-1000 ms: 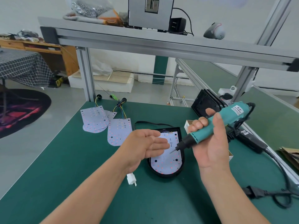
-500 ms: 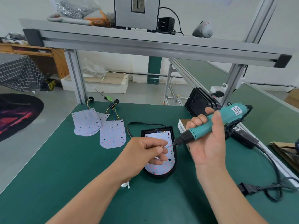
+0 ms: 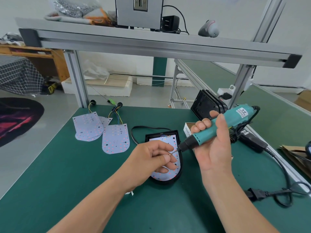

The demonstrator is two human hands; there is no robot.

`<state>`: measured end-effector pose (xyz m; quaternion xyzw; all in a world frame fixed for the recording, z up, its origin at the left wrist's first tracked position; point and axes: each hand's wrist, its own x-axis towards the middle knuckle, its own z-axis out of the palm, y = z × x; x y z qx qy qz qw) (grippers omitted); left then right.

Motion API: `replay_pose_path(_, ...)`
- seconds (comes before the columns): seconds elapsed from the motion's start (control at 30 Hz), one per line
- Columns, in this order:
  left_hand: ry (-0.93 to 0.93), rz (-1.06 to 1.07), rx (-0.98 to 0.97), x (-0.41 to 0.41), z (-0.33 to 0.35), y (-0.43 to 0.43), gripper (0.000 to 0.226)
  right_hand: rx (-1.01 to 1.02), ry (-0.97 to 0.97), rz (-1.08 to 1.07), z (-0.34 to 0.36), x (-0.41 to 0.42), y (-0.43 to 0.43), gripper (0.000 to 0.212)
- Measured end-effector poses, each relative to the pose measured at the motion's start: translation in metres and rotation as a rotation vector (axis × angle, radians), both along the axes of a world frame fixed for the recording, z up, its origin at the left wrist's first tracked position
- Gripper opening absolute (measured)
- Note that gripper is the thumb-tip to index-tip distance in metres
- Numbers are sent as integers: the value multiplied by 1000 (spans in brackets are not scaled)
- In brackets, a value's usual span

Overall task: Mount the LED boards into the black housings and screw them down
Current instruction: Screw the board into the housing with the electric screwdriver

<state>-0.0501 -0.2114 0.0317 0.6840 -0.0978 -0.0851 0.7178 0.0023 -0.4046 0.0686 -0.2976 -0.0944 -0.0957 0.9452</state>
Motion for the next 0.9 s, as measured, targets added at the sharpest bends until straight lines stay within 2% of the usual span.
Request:
replay_pose_path(0.37, 2, 15, 49, 0, -2, 0, 20, -32, 1, 1, -1, -2, 1, 18)
replay_pose_path(0.67, -129, 128, 286, -1, -8, -1, 26, -134, -17, -43, 0, -3, 7, 23)
replay_pose_path(0.9, -127, 157, 320, -6, -5, -3, 25, -144, -33, -41, -4, -2, 8, 23)
